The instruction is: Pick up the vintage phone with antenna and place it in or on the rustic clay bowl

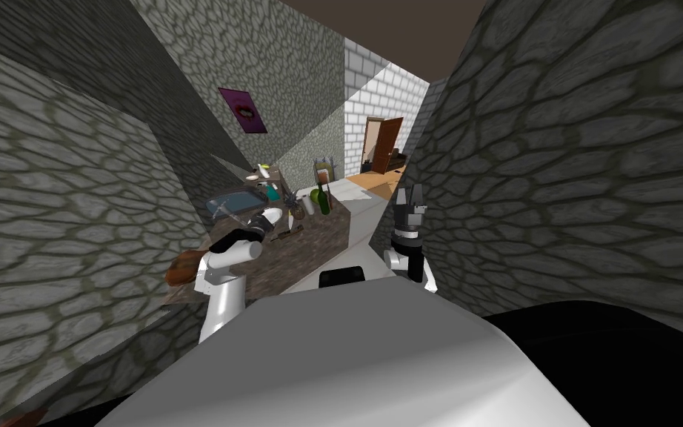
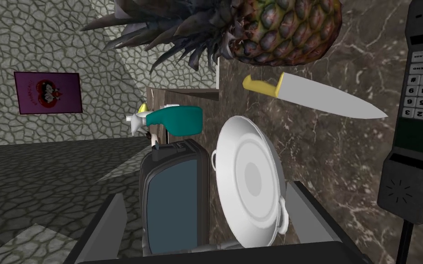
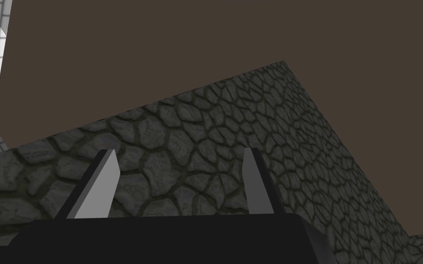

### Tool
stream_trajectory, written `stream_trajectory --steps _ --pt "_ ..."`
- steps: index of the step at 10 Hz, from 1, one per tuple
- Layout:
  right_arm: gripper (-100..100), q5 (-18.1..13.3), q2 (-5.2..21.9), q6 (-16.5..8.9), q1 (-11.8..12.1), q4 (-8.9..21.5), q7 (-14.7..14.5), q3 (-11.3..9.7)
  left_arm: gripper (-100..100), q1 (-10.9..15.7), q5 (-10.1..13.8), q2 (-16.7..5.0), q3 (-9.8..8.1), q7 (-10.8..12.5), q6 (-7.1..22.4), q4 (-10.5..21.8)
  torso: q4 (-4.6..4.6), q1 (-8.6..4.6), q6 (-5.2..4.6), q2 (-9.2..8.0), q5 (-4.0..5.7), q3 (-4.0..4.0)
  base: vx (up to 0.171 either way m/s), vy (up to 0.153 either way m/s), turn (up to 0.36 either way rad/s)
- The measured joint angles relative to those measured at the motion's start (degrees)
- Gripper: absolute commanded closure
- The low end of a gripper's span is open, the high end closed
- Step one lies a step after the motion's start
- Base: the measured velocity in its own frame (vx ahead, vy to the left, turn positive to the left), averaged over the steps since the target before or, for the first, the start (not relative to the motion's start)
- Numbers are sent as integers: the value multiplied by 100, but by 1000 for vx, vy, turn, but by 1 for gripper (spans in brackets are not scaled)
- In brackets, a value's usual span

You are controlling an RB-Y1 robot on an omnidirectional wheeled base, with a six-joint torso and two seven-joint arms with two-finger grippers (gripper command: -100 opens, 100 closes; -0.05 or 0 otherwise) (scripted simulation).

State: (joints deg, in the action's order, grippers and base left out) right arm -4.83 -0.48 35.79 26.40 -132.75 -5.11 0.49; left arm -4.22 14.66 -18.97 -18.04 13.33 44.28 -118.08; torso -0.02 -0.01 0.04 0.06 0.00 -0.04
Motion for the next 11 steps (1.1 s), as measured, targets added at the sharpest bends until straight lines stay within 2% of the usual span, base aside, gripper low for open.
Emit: stream_trajectory --steps 2,11 --pt "0 0 0 0 0 0 0 0 -100 113 143 -114 -75 44 291 164 0 1 -2 1 0 0 12 1 -88" --pt "0 0 0 0 0 0 0 0 -100 390 535 -361 -299 276 1692 477 0 0 -1 3 0 -1 14 1 -49"
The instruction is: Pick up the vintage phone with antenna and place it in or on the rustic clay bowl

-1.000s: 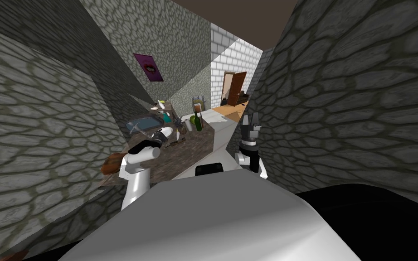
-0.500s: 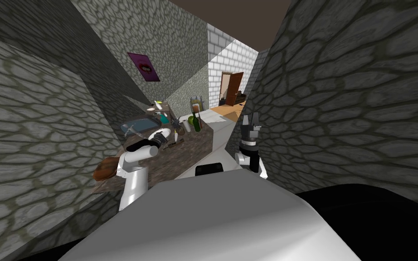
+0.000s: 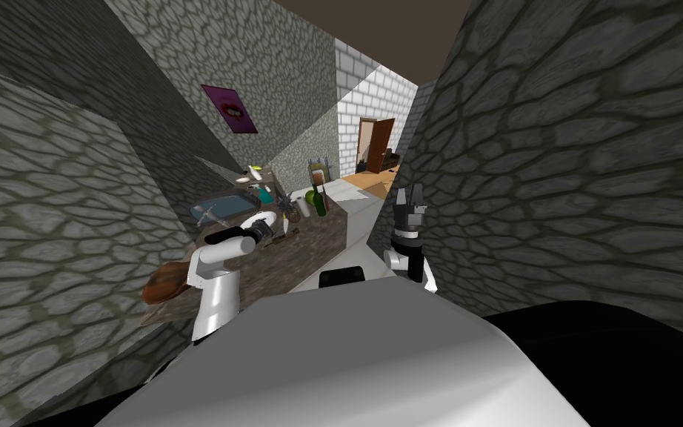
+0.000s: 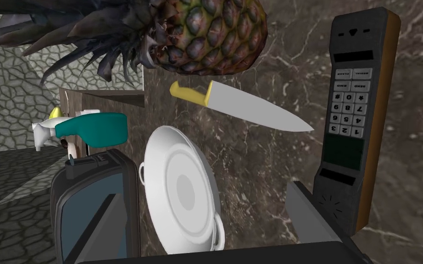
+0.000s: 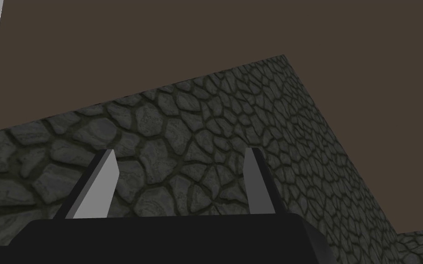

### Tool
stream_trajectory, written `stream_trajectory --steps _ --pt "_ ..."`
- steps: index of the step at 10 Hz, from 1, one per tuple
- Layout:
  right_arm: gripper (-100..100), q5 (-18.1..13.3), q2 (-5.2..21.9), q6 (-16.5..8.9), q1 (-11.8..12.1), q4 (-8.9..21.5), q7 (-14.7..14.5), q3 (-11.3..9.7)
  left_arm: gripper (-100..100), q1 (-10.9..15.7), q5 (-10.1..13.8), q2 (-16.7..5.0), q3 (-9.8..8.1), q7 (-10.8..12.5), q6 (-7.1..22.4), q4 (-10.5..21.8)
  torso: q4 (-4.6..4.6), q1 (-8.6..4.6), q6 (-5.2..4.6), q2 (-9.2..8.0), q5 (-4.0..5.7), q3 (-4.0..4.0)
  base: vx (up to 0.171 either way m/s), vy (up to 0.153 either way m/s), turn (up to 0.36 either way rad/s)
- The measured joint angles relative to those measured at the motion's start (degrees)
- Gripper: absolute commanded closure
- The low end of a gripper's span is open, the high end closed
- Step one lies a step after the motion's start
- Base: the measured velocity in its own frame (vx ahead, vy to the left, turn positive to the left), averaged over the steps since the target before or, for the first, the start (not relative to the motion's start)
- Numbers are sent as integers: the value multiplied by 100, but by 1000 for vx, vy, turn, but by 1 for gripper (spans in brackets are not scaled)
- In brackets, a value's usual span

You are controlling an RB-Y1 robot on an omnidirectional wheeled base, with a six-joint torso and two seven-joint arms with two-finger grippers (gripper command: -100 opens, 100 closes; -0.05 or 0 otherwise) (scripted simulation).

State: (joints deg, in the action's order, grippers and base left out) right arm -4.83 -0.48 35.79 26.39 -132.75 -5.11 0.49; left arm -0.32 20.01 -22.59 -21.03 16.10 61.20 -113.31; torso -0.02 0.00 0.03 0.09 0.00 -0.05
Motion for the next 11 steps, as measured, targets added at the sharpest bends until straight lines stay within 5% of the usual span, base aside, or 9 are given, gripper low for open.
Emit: stream_trajectory --steps 11 --pt "0 0 0 0 0 0 0 0 -100 288 449 -377 -200 292 1632 420 -1 -3 1 3 0 -2 18 -1 -45"
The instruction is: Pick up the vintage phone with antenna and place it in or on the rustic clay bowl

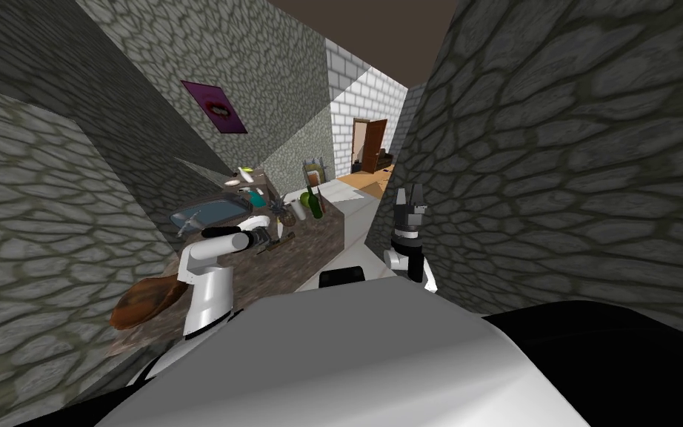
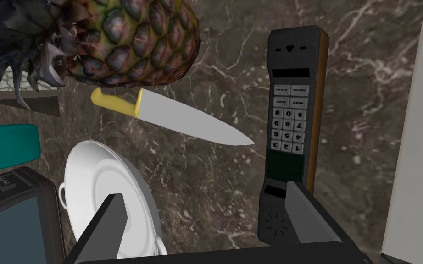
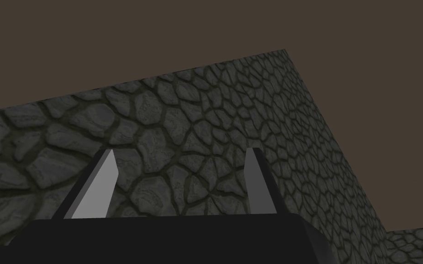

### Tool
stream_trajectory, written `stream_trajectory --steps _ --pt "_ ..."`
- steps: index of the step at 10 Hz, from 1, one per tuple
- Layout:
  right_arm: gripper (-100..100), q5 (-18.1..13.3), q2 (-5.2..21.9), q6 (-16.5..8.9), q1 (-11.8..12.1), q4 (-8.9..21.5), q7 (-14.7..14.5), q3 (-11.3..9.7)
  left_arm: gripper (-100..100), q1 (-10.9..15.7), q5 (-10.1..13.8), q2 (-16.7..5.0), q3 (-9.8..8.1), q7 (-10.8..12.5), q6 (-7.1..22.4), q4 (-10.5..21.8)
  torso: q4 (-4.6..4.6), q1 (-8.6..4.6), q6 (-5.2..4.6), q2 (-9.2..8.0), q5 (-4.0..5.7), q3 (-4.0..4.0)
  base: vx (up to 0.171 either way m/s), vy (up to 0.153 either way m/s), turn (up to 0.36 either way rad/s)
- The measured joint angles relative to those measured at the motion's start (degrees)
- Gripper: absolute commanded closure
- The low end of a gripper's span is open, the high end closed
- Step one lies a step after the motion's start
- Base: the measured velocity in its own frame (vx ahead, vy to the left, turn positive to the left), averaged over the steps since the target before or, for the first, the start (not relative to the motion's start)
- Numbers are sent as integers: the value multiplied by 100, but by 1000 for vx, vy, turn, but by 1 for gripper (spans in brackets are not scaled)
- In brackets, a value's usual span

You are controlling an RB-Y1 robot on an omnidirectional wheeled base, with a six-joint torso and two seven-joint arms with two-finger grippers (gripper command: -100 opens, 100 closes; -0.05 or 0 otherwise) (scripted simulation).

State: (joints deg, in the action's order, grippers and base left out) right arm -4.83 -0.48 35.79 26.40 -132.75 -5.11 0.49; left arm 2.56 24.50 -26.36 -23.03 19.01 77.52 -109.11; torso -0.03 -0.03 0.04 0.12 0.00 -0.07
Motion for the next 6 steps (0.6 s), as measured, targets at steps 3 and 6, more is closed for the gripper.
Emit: stream_trajectory --steps 3,6 --pt "0 0 0 0 0 0 0 0 -100 48 112 -107 -36 58 403 135 0 0 1 -2 0 1 20 -3 -30" --pt "0 0 0 0 0 0 0 0 -100 104 244 -244 -66 139 891 297 -1 0 2 2 0 -2 38 -6 -50"
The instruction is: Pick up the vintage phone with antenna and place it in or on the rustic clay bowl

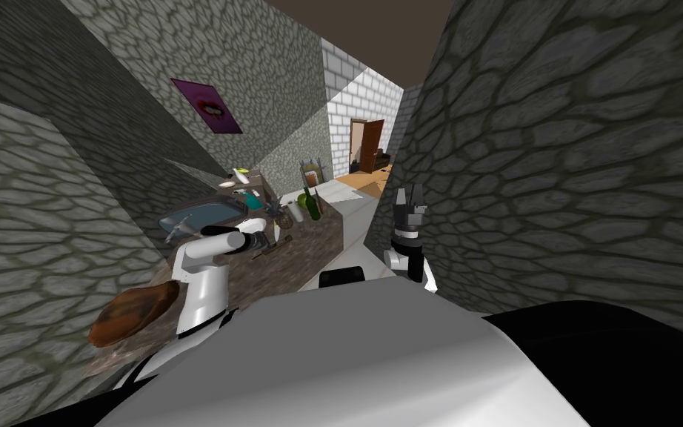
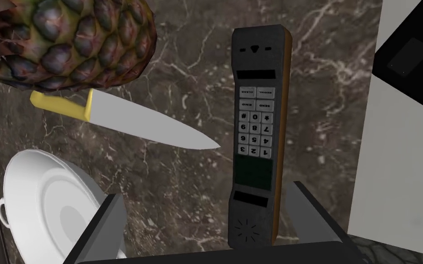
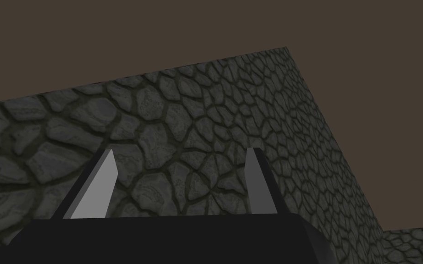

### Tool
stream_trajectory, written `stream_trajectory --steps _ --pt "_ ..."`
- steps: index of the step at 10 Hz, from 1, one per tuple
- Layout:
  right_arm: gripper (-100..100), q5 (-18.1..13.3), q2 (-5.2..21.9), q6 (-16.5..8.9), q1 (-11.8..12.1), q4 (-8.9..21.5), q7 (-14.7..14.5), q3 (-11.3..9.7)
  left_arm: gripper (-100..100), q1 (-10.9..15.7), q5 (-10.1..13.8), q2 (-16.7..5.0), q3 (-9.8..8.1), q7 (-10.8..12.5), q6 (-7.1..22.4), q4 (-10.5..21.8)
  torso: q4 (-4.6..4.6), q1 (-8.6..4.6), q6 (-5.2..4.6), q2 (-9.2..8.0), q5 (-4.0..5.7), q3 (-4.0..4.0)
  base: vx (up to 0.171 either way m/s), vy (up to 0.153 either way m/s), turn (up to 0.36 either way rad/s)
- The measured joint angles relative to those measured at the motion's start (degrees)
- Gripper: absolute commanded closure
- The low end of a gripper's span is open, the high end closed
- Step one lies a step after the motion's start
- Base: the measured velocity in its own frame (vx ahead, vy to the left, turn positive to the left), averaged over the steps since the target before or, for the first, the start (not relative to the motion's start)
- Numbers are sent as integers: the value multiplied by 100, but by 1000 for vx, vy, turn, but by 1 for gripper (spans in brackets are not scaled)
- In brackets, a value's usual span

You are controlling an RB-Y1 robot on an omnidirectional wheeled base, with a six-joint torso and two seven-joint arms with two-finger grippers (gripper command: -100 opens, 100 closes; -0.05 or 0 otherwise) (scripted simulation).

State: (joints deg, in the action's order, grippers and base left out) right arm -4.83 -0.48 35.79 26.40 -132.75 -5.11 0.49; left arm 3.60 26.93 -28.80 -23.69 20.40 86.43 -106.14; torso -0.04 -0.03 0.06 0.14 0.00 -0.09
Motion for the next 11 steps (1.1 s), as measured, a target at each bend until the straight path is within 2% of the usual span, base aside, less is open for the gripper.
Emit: stream_trajectory --steps 1,9,11 --pt "0 0 0 0 0 0 0 0 -100 21 80 -85 -26 20 172 87 0 2 -1 2 0 -1 36 -1 -19" --pt "0 0 0 0 0 0 0 0 -100 -24 332 -361 29 222 1358 459 -2 2 0 7 -1 -4 56 -2 -26" --pt "0 0 0 0 1 0 0 0 -100 -7 391 -444 75 263 1643 645 -4 1 0 18 -1 -11 71 2 -9"
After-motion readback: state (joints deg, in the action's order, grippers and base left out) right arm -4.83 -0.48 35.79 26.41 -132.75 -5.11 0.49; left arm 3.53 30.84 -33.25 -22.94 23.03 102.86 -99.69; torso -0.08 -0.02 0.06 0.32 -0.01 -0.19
